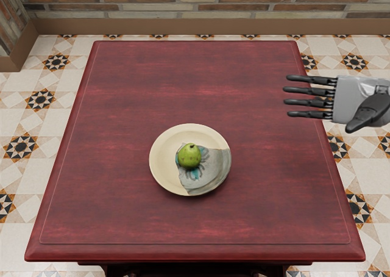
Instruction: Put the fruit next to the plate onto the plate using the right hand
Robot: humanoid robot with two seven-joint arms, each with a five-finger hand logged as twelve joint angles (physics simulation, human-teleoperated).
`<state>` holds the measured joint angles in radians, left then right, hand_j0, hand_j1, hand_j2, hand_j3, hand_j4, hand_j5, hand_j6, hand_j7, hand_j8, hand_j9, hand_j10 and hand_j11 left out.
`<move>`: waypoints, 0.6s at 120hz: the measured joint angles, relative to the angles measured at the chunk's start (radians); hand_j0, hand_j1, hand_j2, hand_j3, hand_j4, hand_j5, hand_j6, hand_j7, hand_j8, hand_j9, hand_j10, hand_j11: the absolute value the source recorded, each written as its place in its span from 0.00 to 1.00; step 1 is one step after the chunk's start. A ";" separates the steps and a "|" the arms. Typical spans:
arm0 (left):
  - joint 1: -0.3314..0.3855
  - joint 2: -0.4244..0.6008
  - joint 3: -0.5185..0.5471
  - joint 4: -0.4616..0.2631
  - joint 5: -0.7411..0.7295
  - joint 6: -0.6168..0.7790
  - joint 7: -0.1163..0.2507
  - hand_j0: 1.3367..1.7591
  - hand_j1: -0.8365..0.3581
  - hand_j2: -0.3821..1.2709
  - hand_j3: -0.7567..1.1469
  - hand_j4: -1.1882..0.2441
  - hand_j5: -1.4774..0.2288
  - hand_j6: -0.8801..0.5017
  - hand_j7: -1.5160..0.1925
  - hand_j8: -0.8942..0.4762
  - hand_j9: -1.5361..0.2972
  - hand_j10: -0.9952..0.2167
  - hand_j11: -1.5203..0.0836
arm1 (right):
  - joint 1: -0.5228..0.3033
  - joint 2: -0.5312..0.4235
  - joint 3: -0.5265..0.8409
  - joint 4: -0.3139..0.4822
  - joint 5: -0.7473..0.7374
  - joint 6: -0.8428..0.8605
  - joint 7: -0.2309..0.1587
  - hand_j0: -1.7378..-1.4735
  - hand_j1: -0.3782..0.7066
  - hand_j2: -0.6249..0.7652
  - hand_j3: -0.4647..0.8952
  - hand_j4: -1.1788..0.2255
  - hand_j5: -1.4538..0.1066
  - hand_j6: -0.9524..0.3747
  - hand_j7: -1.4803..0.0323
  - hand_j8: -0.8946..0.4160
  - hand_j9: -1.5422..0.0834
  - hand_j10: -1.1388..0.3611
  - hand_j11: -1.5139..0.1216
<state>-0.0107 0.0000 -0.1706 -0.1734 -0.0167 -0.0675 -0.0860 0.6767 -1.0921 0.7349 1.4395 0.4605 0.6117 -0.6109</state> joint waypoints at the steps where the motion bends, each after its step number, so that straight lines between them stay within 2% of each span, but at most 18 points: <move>1: 0.000 0.000 0.000 0.000 0.000 0.000 0.000 0.76 0.98 0.23 0.40 0.82 0.86 0.63 0.88 0.65 0.83 0.81 0.94 | 0.000 0.000 0.000 0.000 0.000 0.000 0.000 0.30 0.03 0.45 0.34 0.84 0.93 0.72 0.98 0.69 0.95 0.76 0.93; 72: 0.000 0.000 0.000 0.000 0.000 0.000 0.000 0.76 0.98 0.23 0.40 0.82 0.86 0.63 0.88 0.65 0.83 0.81 0.94 | -0.001 -0.002 -0.001 -0.002 0.002 0.000 0.000 0.30 0.03 0.45 0.34 0.84 0.93 0.72 0.98 0.69 0.95 0.76 0.93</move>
<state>-0.0107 0.0000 -0.1706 -0.1734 -0.0167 -0.0675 -0.0860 0.6757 -1.0937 0.7344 1.4373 0.4626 0.6118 -0.6109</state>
